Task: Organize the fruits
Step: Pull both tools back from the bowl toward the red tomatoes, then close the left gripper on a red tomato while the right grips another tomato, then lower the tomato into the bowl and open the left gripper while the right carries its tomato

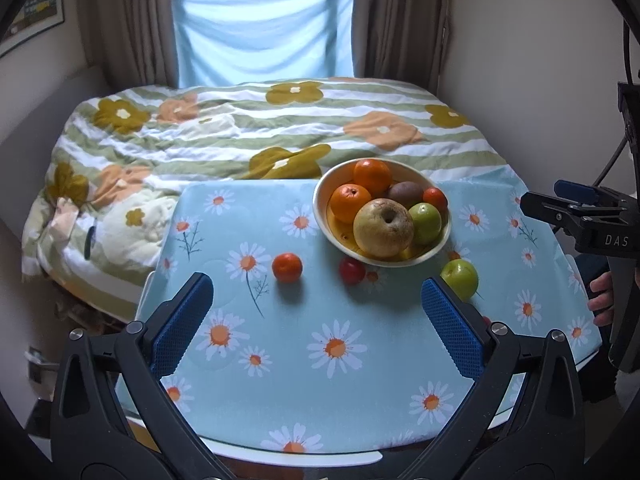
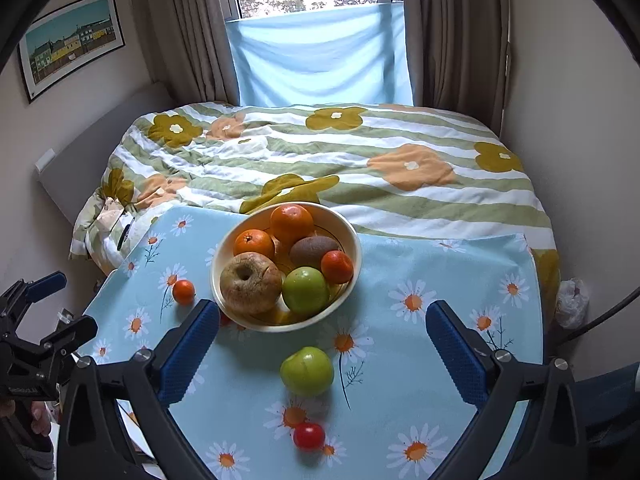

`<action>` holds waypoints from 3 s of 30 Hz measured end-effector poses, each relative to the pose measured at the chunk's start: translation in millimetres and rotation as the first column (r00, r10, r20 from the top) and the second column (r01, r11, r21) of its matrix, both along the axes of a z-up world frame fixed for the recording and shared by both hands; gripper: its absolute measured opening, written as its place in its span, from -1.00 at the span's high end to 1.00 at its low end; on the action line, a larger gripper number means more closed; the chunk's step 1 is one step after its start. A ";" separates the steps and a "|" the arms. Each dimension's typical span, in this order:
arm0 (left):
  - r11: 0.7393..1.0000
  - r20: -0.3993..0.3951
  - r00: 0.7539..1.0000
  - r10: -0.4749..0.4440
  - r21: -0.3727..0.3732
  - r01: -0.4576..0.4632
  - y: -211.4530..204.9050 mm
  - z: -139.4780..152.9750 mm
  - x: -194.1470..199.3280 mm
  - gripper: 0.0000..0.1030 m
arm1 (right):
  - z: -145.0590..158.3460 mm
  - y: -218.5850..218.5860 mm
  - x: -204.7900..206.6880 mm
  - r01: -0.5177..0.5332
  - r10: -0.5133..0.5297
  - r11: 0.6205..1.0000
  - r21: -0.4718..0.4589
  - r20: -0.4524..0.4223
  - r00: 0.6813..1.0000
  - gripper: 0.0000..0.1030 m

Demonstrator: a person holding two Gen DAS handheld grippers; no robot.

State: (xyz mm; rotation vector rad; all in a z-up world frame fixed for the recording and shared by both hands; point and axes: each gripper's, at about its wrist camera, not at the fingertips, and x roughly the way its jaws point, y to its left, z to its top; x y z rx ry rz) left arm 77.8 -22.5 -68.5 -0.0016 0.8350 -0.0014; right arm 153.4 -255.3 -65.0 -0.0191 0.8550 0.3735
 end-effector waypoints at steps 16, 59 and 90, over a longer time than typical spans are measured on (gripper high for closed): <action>0.973 -0.070 0.970 -0.231 -0.019 0.230 5.6 -26.2 26.2 -1.00 | -31.4 -13.7 -65.5 0.279 -0.285 0.958 -0.064 -0.118 0.951 -1.00; 0.847 -0.244 0.819 -0.519 -0.018 0.532 -29.1 -153.5 120.9 0.24 | -137.1 29.8 -72.1 0.481 -0.501 0.865 -0.142 -0.243 0.831 -0.39; 0.921 -0.231 0.894 -0.384 -0.027 0.389 0.3 -126.4 88.1 0.25 | -120.5 31.7 -61.4 0.359 -0.378 0.925 -0.125 -0.210 0.902 0.44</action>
